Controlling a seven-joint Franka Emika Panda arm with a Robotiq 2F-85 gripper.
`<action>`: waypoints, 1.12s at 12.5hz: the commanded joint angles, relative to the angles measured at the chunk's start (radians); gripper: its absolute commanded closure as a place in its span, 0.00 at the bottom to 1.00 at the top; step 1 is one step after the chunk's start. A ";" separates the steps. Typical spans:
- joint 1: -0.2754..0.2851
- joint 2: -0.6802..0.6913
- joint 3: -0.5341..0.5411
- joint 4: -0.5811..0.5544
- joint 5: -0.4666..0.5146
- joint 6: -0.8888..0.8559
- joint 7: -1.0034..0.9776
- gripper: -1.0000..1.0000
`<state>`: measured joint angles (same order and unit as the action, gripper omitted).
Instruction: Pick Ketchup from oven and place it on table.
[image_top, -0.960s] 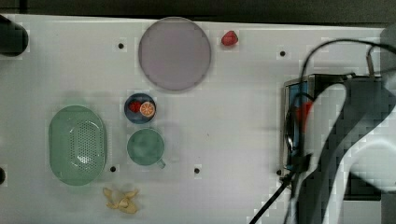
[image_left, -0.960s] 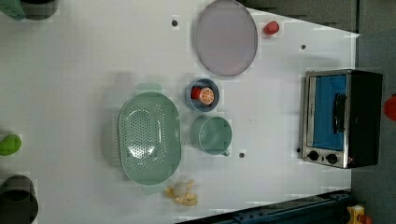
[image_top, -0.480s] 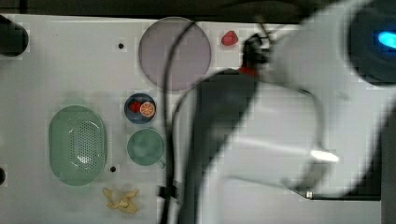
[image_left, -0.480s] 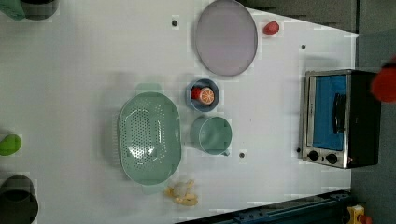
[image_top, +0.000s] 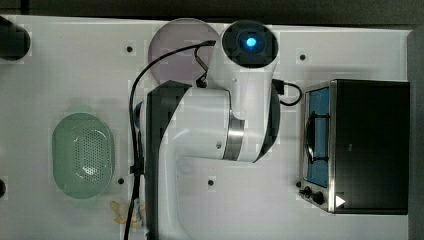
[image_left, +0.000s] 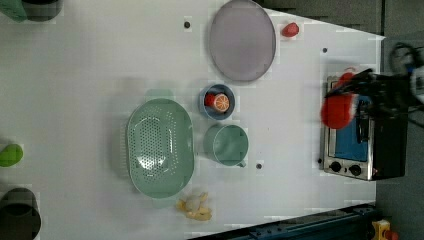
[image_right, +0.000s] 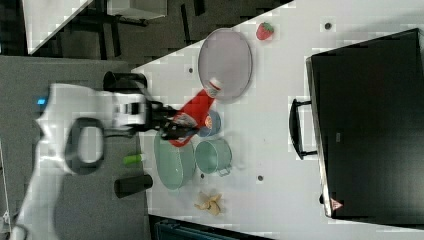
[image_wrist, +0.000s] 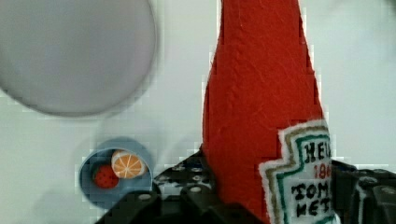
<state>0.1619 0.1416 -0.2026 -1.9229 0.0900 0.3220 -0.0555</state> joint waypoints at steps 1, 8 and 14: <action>-0.039 -0.045 -0.001 -0.130 -0.023 0.144 0.049 0.36; -0.024 0.098 0.011 -0.350 -0.022 0.526 0.049 0.36; -0.016 0.184 0.024 -0.344 -0.020 0.590 0.049 0.00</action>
<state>0.1431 0.3640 -0.1815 -2.2891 0.0675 0.8872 -0.0287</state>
